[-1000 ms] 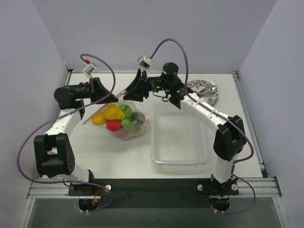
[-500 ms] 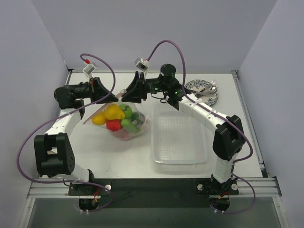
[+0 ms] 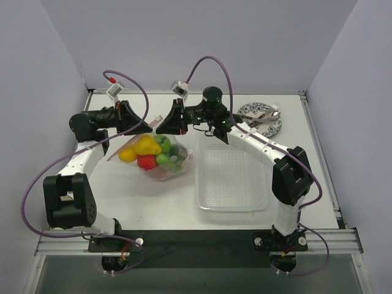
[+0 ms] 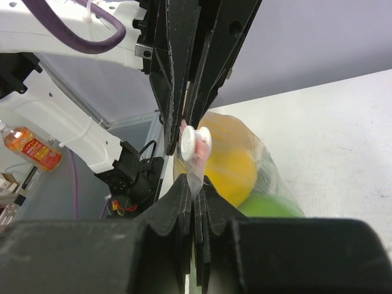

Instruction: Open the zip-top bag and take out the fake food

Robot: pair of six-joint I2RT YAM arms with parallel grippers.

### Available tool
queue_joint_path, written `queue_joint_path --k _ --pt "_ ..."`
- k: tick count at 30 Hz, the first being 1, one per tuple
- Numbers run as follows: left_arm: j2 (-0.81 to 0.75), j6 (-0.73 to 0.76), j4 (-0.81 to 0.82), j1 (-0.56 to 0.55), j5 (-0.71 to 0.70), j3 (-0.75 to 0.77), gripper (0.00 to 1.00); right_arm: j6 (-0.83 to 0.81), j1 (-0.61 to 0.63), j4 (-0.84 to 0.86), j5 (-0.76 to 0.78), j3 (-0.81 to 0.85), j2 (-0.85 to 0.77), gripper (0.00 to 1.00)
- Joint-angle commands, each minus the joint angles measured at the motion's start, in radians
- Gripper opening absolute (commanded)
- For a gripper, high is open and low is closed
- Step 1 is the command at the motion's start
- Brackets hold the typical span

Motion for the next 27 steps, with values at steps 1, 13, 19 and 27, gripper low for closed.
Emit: queue_joint_path --k 1,13,19,27 --pt "-0.060 0.017 0.352 -0.004 0.131 -0.025 0.34 -0.023 0.009 0.063 -0.022 0.035 -0.050 0.00" --pt "0.041 0.020 0.355 -0.042 0.128 0.160 0.97 -0.195 0.056 -0.166 0.000 0.075 -0.068 0.00" --pt "0.034 0.038 0.354 -0.044 0.130 0.115 0.71 -0.207 0.056 -0.200 0.002 0.101 -0.067 0.00" --pt "0.015 0.054 0.354 0.027 0.131 0.058 0.61 -0.241 0.050 -0.255 0.008 0.133 -0.065 0.00"
